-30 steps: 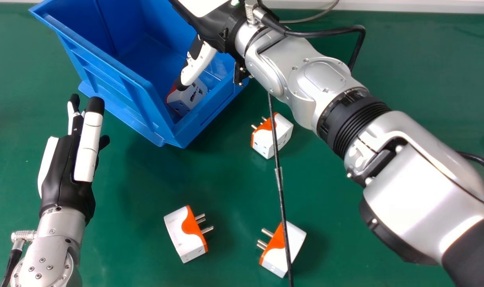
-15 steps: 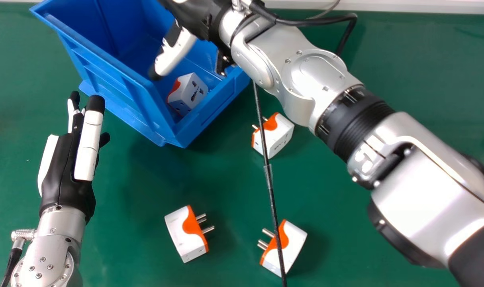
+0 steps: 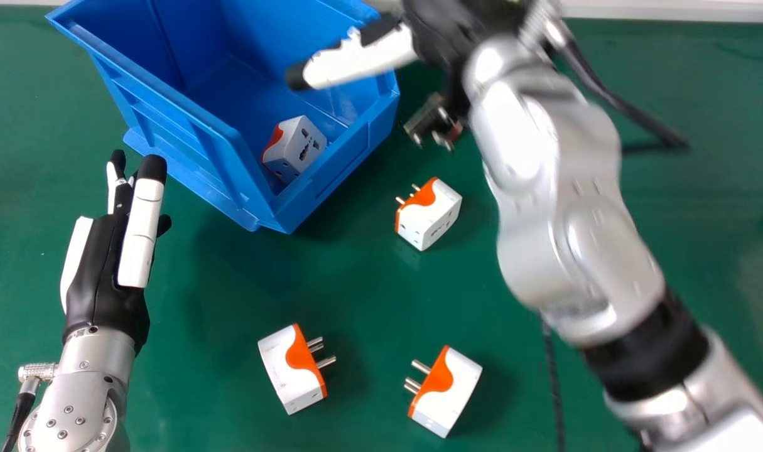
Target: Pick all objects and put in blue box
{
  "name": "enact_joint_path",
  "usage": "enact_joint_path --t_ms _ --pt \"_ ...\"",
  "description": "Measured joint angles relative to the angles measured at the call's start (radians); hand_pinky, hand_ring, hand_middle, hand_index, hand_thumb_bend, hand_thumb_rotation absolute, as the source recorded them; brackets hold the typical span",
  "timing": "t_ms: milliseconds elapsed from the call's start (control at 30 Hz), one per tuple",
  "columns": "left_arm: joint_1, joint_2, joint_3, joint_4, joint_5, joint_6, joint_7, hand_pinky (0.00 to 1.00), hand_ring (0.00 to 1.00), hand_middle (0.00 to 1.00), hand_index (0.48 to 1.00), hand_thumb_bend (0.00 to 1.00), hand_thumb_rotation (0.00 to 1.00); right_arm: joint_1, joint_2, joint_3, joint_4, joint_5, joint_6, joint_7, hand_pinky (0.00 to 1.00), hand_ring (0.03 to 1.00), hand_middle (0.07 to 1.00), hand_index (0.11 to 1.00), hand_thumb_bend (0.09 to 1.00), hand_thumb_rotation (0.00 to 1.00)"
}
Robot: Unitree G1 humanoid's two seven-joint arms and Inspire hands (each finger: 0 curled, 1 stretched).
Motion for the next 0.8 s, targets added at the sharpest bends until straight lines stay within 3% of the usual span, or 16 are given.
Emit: enact_joint_path --t_ms 133,333,533,800 --pt "-0.011 0.004 0.008 0.01 -0.002 -0.001 -0.002 0.95 1.0 1.0 1.0 0.79 1.0 0.102 0.027 0.001 -0.115 -0.096 0.085 -0.01 0.99 1.0 1.0 1.0 1.0 0.47" --pt "-0.014 0.005 0.009 0.013 -0.008 -0.002 -0.015 0.97 1.0 1.0 1.0 0.79 1.0 0.199 0.109 0.015 -0.127 -0.239 0.182 -0.036 0.97 0.991 1.0 1.0 1.0 0.45" --pt "-0.014 0.005 0.011 0.014 -0.011 -0.002 -0.02 0.95 1.0 1.0 1.0 0.8 1.0 0.24 0.16 0.023 -0.107 -0.346 0.219 -0.042 0.97 0.988 1.0 1.0 1.0 0.42" --pt "-0.015 0.005 0.013 0.019 -0.011 -0.007 -0.024 0.96 1.0 1.0 1.0 0.8 1.0 0.278 0.185 0.012 0.033 -0.341 0.219 -0.042 0.93 0.969 0.999 1.0 1.0 0.46"
